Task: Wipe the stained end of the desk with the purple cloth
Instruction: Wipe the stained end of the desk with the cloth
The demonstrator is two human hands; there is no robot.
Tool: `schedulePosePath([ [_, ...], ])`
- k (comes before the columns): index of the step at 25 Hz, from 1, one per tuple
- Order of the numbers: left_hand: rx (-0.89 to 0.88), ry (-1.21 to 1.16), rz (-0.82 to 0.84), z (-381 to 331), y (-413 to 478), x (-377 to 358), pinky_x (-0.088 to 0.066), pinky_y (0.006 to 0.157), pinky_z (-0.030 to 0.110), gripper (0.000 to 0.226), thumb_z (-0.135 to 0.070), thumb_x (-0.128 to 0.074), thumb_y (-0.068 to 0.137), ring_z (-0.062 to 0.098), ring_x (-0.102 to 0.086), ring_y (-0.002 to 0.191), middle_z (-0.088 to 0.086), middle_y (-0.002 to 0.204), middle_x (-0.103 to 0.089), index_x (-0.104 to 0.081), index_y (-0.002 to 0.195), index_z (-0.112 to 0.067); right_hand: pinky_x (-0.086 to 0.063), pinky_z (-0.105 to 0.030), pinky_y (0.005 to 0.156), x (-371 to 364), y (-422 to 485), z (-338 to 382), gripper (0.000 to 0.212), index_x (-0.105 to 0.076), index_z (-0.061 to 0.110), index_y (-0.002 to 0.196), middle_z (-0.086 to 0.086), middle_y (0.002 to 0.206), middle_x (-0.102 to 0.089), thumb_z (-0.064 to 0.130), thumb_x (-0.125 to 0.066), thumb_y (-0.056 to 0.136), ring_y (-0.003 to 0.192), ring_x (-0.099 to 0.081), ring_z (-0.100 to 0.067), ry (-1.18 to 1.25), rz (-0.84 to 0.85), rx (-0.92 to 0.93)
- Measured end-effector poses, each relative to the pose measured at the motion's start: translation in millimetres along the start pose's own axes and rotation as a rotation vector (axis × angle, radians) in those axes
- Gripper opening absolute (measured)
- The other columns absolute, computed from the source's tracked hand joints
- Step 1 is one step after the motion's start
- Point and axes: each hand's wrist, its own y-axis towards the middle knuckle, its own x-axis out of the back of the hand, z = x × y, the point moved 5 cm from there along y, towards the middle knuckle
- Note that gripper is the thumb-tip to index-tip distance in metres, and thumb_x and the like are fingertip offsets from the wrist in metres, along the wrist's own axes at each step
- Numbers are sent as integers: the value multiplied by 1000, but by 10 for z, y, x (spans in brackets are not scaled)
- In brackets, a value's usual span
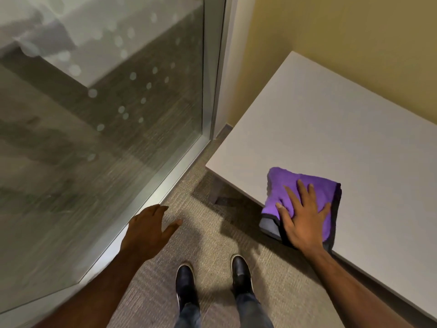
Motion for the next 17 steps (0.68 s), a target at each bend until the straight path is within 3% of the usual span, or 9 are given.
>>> schedulePosePath([
  [5, 0, -8, -10, -47, 67, 83, -32, 112, 49, 79, -75, -28, 87, 20, -40, 139, 3, 150, -46, -41, 143, -21, 2, -76, 111, -105, 805, 511, 55, -36, 39, 148, 1, 165, -18, 60, -32, 98, 153, -5, -28, -21, 56, -57],
  [13, 45, -27, -12, 128, 22, 16, -31, 114, 48, 80, -77, -27, 86, 19, -39, 139, 1, 150, -45, -37, 146, -25, 4, -76, 109, -282, 2137, 1276, 59, -33, 36, 150, 7, 166, -11, 63, -27, 98, 153, -3, -26, -84, 157, 150],
  [17, 52, -14, 7, 198, 9, -49, -31, 115, 48, 78, -75, -29, 87, 18, -41, 138, -1, 149, -46, -33, 148, -26, -1, -79, 108, -325, 2519, 1547, 54, -49, 29, 140, 3, 158, -34, 58, -32, 98, 152, -8, -27, -177, 231, 227],
])
